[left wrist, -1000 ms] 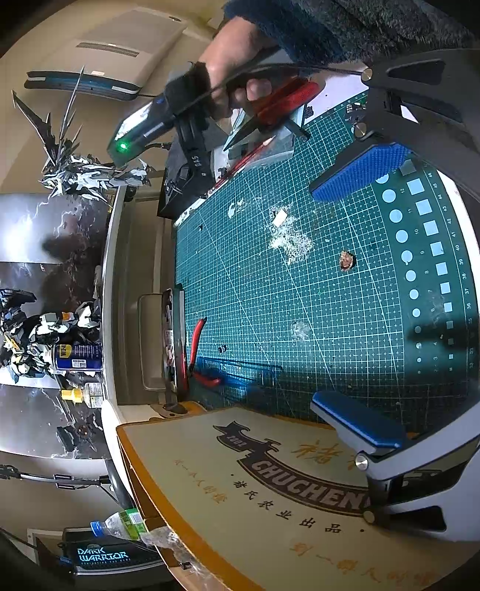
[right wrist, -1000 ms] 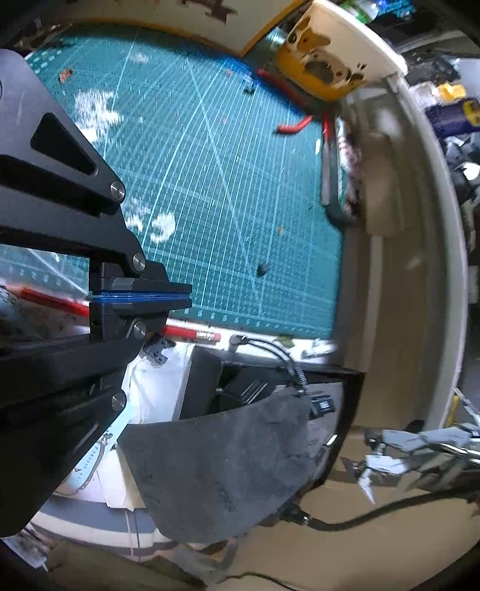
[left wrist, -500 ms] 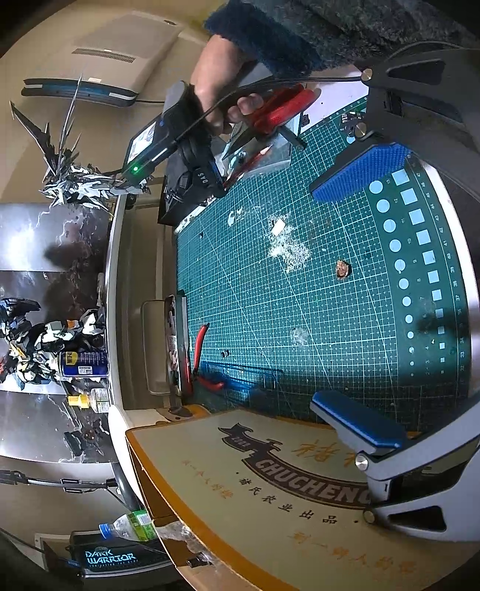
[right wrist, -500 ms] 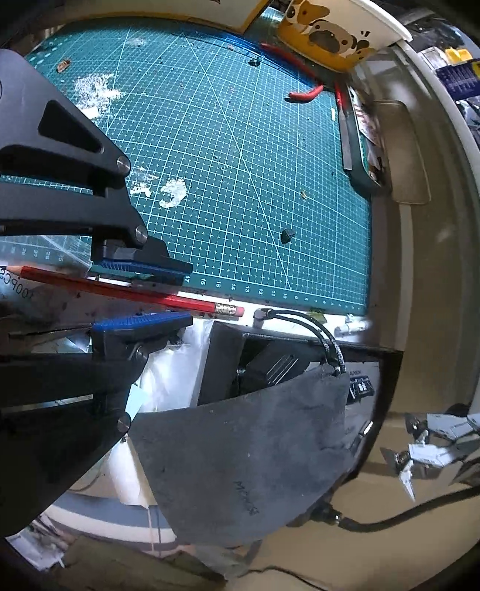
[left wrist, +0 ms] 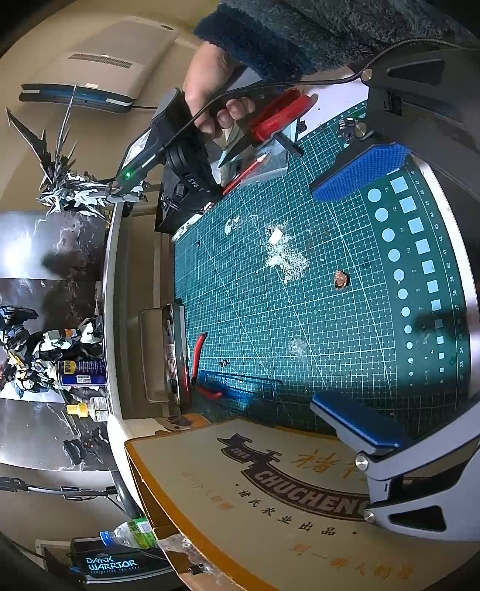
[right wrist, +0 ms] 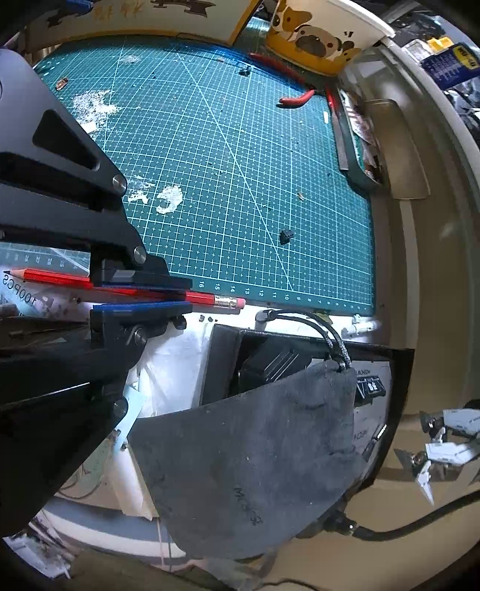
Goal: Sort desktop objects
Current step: 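Close the right gripper around the red pencil, then lift the pencil with the right gripper and carry it over the mat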
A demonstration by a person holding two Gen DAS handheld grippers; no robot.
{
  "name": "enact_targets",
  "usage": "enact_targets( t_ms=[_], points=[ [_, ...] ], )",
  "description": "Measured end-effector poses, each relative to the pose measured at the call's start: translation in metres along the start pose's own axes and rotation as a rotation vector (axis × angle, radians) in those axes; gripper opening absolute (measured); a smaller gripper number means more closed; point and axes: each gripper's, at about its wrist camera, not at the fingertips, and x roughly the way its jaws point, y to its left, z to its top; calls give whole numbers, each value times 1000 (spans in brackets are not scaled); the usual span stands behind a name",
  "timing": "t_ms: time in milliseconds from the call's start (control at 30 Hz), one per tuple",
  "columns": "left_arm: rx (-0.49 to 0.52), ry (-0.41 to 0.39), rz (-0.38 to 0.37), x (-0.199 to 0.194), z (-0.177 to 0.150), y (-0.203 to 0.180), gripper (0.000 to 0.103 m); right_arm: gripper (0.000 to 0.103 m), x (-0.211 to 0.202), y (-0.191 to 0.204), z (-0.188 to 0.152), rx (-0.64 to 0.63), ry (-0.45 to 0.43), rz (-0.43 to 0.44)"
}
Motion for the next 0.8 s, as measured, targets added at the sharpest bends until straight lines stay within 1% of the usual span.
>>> enact_targets(
  t_ms=[133, 167, 267, 333, 400, 433, 467, 500, 567, 633, 800],
  points=[
    [-1, 0, -1, 0, 0, 0, 103, 3, -12, -4, -6, 16, -41, 32],
    [-1, 0, -1, 0, 0, 0, 103, 1, -17, -3, -7, 15, -53, 46],
    [-1, 5, -3, 0, 0, 0, 103, 1, -33, 3, -10, -2, -80, 67],
    [-1, 8, -6, 0, -2, -1, 103, 1, -40, 8, -11, -21, -80, 70],
    [-1, 10, -8, -1, -2, -2, 103, 1, -40, 14, -12, -42, -42, 49],
    [1, 9, -8, -2, -3, -2, 103, 2, -34, 15, -12, -52, -1, 35],
    [3, 7, -7, -2, -3, -3, 103, 5, -26, 16, -13, -65, 38, 18],
    [4, 5, -6, -3, -3, -4, 103, 9, -19, 18, -13, -73, 56, 5],
    [7, 2, -4, -5, -4, -4, 103, 18, -15, 18, -16, -84, 61, -25],
    [9, 3, -3, -6, -3, -4, 103, 19, -13, 17, -18, -92, 54, -55],
    [10, 6, -2, -5, -4, -5, 103, 19, -11, 16, -17, -107, 60, -63]
  ],
)
